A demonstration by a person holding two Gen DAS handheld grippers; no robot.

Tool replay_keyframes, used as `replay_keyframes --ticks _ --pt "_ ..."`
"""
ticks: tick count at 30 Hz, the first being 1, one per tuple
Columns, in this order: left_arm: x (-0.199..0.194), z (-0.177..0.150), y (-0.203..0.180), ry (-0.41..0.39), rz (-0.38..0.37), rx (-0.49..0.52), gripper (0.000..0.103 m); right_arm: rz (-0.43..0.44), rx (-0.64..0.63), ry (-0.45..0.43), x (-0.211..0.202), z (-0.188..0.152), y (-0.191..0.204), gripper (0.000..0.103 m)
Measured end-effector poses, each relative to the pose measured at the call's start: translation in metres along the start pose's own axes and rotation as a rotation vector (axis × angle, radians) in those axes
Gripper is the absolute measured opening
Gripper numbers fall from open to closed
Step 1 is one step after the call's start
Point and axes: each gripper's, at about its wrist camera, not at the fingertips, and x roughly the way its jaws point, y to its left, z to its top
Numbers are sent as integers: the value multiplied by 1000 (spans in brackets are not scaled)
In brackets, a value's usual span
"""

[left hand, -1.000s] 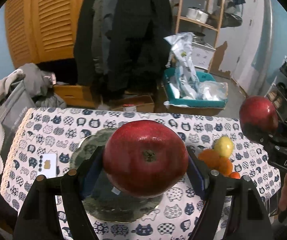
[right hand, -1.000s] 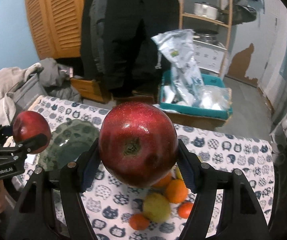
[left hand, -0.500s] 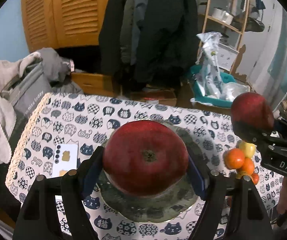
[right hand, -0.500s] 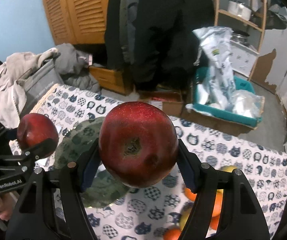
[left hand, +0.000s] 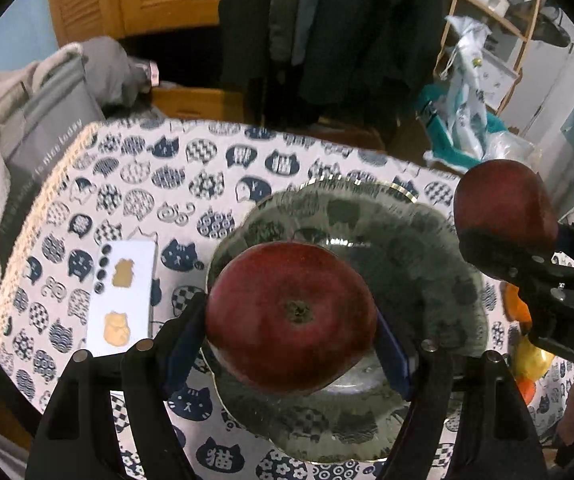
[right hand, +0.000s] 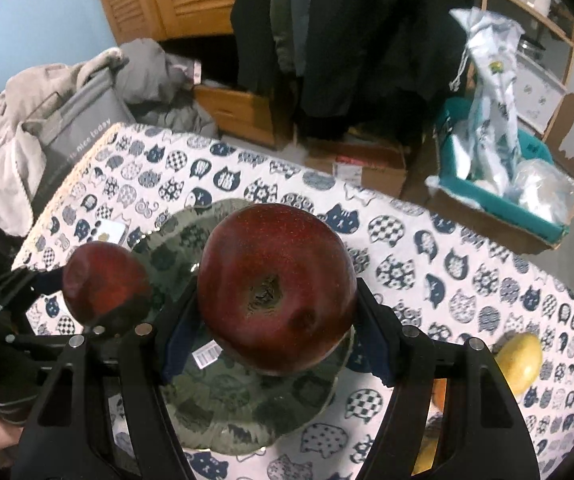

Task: Organize fruits
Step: 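Lift the red apple with the right tool while the left tool carries its apple toward the green bowl, then lower the apple into the green bowl with the right tool while the left tool releases its apple there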

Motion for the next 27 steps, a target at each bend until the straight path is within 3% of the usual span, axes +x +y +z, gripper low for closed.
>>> replay_keyframes --ticks 8,21,27 --pt "32 -6 1 81 0 -8 79 5 12 63 26 -8 0 71" --pt "69 -17 -5 198 -2 12 79 18 23 87 34 -9 0 71" --pt "70 -17 -7 198 -1 17 79 25 36 87 34 -8 -1 71"
